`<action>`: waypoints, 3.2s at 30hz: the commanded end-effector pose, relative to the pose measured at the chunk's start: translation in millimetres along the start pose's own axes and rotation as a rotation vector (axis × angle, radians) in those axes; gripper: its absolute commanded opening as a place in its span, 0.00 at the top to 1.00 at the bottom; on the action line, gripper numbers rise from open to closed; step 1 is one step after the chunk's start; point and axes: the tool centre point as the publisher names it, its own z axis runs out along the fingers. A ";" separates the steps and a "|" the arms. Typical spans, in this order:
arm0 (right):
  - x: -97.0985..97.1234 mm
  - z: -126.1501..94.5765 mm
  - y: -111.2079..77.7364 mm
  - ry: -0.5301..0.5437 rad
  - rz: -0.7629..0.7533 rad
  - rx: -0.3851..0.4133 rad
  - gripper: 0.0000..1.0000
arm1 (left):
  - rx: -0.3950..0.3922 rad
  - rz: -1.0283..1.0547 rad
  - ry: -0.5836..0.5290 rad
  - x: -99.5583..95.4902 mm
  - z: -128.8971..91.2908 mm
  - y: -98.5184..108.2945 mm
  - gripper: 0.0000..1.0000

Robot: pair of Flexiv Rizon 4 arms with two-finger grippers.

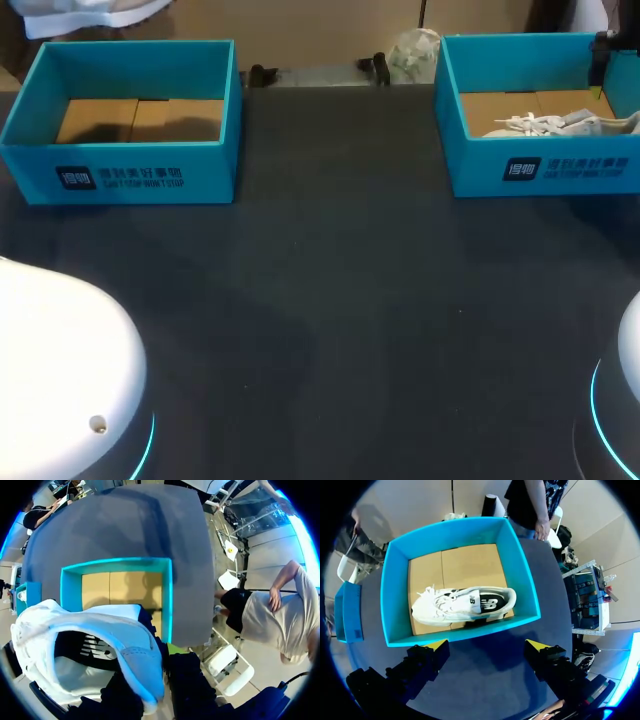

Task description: Take the shoe out of the shoebox, open the shoe tongue, remove and reinsert the insole, then place the shoe into the shoebox

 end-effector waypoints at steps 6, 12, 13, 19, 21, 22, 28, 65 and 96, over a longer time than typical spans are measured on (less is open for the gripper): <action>-0.1 -0.1 -1.0 0.001 0.001 -0.002 0.00 | 0.015 0.000 0.002 -30.6 -8.5 -47.7 1.00; -0.1 -0.1 -1.0 0.001 0.001 -0.002 0.00 | 0.036 -0.005 0.044 -58.8 -10.8 -71.0 1.00; -0.1 -0.1 -1.0 0.001 0.001 -0.002 0.00 | 0.052 -0.006 0.043 -62.9 -11.3 -74.6 1.00; -0.1 -0.1 -1.0 0.001 0.001 -0.002 0.00 | 0.052 0.003 0.075 -89.7 -12.0 -98.0 1.00; -0.1 -0.1 -1.0 0.001 0.001 -0.002 0.00 | 0.055 0.019 0.086 -101.3 -10.8 -106.9 1.00; -0.1 -0.1 -1.0 0.001 0.001 -0.002 0.00 | 0.041 0.022 0.115 -107.5 -10.2 -111.0 1.00; -0.1 -0.1 -1.0 0.001 0.001 -0.002 0.00 | 0.084 0.068 0.061 -147.1 -10.6 -140.2 1.00; -0.1 -0.1 -1.0 0.001 0.001 -0.002 0.00 | 0.114 0.217 0.038 -338.1 -7.8 -286.3 1.00; -0.1 -0.1 -1.0 0.001 0.001 -0.002 0.00 | 0.017 0.057 0.035 -421.6 71.1 -341.9 1.00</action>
